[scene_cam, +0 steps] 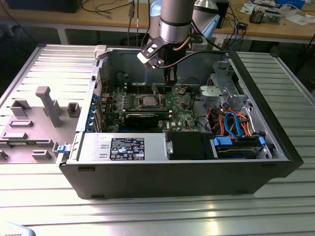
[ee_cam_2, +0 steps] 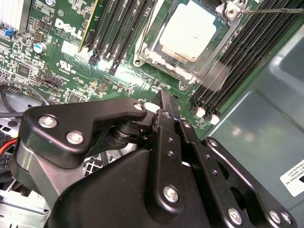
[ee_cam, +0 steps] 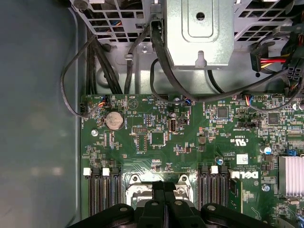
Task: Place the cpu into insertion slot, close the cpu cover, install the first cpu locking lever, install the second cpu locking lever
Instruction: 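Close the cpu cover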
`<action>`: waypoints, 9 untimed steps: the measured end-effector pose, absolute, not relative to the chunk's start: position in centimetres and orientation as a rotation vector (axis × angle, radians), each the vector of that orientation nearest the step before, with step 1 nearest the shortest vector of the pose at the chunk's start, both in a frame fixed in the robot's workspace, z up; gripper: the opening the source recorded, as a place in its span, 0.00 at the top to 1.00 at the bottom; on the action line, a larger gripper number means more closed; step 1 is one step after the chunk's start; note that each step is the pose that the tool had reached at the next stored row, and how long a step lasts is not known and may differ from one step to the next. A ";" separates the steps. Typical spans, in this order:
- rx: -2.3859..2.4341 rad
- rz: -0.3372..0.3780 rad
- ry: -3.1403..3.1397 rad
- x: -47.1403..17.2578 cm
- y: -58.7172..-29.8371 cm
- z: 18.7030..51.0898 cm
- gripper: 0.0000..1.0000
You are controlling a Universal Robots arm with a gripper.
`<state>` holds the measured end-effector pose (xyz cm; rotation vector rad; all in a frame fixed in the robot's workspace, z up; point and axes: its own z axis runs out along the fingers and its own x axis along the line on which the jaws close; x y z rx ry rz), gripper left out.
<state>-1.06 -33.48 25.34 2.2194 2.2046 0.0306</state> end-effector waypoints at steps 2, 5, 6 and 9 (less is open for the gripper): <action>2.219 0.030 2.205 -1.1 -33.5 25.3 0.89; 2.219 0.030 2.204 -1.1 -33.5 25.3 0.89; 2.219 0.030 2.205 -1.1 -33.5 25.3 0.89; 2.219 0.031 2.205 -1.2 -33.5 25.3 0.89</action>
